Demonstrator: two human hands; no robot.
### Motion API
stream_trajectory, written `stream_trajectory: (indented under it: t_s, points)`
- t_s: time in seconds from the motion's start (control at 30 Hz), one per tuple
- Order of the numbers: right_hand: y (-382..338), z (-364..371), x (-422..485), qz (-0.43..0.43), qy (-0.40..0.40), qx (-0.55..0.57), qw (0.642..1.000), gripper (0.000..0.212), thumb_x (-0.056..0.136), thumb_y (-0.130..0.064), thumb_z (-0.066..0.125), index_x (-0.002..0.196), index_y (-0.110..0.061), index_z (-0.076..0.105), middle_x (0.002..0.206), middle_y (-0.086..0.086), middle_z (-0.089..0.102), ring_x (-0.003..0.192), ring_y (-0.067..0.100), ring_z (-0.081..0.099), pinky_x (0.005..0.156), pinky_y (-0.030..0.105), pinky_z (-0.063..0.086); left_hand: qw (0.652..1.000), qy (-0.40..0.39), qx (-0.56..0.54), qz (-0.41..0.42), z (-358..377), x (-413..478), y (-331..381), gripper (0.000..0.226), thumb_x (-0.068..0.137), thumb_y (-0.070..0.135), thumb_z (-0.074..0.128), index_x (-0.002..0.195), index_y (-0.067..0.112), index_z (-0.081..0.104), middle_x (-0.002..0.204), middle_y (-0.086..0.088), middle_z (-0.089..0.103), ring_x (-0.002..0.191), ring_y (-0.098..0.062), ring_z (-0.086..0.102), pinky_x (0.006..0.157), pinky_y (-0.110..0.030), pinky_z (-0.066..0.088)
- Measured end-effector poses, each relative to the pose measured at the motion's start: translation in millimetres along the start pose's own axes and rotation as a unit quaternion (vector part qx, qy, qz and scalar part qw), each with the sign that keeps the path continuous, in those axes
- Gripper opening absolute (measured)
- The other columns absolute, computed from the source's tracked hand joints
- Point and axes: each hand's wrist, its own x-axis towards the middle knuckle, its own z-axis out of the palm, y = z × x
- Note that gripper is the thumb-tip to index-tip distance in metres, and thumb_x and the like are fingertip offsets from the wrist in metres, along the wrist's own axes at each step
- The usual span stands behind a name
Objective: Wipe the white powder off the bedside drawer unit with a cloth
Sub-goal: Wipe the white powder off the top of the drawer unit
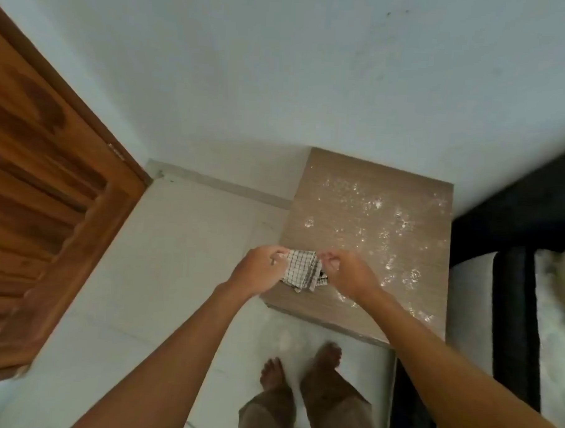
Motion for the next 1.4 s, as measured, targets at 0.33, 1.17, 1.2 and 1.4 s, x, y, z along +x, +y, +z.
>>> stream_trajectory:
  t_s: [0.33, 1.17, 1.2, 1.4]
  points:
    - [36.7, 111.5, 52.9, -0.044, -0.064, -0.208, 0.975, 0.066, 0.085, -0.022, 0.061, 0.145, -0.025, 0.033, 0.156, 0.004, 0.025, 0.143, 0.022, 0.023, 0.114, 0.040, 0.026, 0.991, -0.039, 0.021, -0.123, 65.9, 73.9, -68.9, 0.053, 0.082, 0.041, 0.047, 0.132, 0.026, 0.055, 0.123, -0.002, 0.060, 0.112, -0.022, 0.059, 0.093, -0.037, 0.051]
    - [23.4, -0.5, 84.6, 0.129, -0.133, 0.393, 0.901, 0.030, 0.094, -0.034, 0.044, 0.116, -0.018, 0.056, 0.108, 0.004, 0.070, 0.099, 0.022, 0.067, 0.090, 0.049, 0.053, 0.930, -0.060, -0.351, -0.092, 37.9, 123.8, -8.6, 0.019, 0.093, 0.019, 0.063, 0.105, 0.007, 0.070, 0.099, -0.010, 0.076, 0.093, -0.025, 0.073, 0.085, -0.038, 0.058]
    - [24.1, -2.1, 84.7, 0.137, -0.135, 0.412, 0.890, 0.039, 0.090, -0.042, 0.046, 0.120, -0.017, 0.054, 0.112, 0.004, 0.069, 0.103, 0.023, 0.065, 0.093, 0.052, 0.050, 0.936, -0.050, -0.338, -0.090, 38.9, 126.7, -5.4, 0.016, 0.092, 0.019, 0.065, 0.102, 0.008, 0.071, 0.097, -0.008, 0.076, 0.092, -0.024, 0.073, 0.084, -0.036, 0.058]
    - [37.0, -15.5, 92.3, 0.110, -0.073, 0.387, 0.913, 0.027, 0.092, -0.036, 0.058, 0.113, -0.019, 0.059, 0.097, -0.003, 0.074, 0.085, 0.011, 0.072, 0.079, 0.034, 0.058, 0.950, -0.047, -0.298, -0.086, 43.9, 148.2, 12.1, 0.021, 0.087, 0.033, 0.069, 0.098, 0.016, 0.075, 0.092, -0.003, 0.077, 0.087, -0.020, 0.072, 0.084, -0.033, 0.058]
